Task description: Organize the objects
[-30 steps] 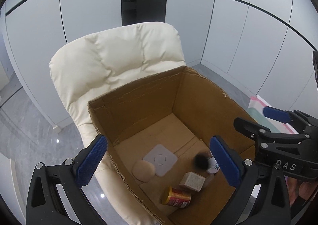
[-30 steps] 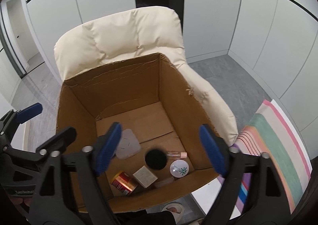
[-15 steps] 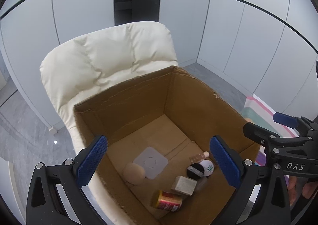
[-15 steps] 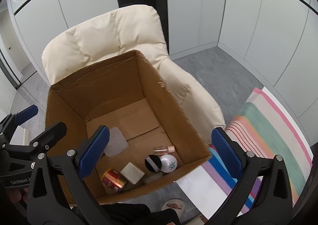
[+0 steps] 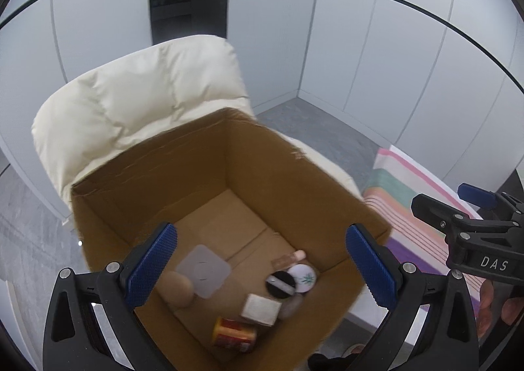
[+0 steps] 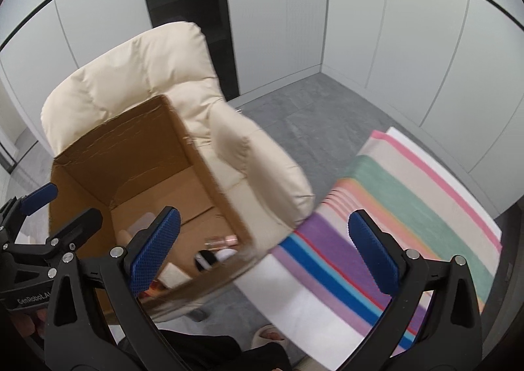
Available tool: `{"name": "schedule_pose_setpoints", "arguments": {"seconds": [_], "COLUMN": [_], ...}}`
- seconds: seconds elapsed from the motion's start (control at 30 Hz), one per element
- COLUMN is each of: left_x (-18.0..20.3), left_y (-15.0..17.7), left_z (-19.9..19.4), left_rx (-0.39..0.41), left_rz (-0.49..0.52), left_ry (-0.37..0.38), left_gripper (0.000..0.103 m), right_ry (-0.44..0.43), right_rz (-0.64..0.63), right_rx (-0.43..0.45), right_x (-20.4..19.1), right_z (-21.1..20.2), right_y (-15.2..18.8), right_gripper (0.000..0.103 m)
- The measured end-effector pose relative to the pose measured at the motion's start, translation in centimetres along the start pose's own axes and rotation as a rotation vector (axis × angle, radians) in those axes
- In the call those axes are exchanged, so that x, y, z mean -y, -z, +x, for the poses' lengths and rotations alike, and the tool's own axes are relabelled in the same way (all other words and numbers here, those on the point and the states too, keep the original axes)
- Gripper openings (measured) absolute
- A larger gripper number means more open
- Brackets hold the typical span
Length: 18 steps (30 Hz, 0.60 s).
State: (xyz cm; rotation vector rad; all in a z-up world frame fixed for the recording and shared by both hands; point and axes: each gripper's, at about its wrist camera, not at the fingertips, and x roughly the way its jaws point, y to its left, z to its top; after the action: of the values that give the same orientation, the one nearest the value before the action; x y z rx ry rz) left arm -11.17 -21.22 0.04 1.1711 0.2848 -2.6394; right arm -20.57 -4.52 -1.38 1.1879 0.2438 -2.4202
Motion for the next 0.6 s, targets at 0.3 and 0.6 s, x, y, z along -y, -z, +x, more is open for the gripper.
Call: {"name": "schedule_pose_setpoints", "arguments": {"seconds": [0.3, 0.6], "left_x": [6.5, 13.1], "left_y": [-0.5, 1.3], "left_z": [-0.5, -2.1], "left_rx": [0.027, 0.030], "left_rz": [0.097, 0.177], "left_ry": [0.054, 0.108], "left_gripper": [0.103, 0.103], "right_ry": [0.026, 0.112], "right_rz": [0.142, 0.229], "right_rx": [0.080, 0.078], "right_x": [5.9, 11.5], "right_z": [-4.5, -8.6], "right_y": [0.9, 4.8], "right_gripper": [0.103, 0.103]}}
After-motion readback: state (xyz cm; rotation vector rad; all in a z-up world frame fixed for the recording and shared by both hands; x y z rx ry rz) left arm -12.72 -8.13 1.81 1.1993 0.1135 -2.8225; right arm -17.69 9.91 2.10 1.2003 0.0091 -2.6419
